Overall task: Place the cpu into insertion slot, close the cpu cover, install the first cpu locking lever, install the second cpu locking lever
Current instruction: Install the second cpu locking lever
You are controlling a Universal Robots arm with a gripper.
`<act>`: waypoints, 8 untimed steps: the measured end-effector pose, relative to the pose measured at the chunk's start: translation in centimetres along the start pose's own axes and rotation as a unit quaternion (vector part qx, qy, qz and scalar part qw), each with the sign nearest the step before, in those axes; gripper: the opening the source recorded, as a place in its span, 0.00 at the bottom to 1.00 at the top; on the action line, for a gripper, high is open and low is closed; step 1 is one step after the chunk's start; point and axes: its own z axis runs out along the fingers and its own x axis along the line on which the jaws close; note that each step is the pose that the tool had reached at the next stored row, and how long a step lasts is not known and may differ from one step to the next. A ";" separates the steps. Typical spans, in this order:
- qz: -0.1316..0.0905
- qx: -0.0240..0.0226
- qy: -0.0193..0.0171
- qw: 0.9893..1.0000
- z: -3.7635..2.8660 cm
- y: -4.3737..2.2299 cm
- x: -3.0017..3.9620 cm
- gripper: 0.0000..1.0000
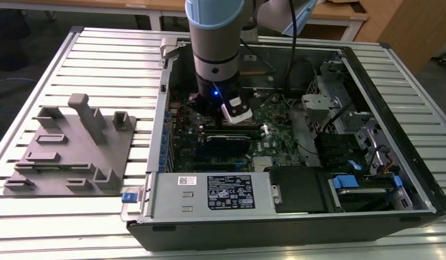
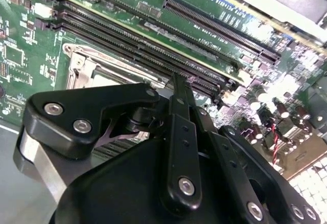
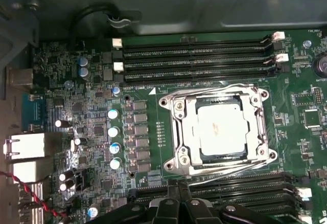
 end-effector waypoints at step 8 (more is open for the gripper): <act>0.002 -0.017 0.002 1.000 0.34 -0.04 0.03 0.11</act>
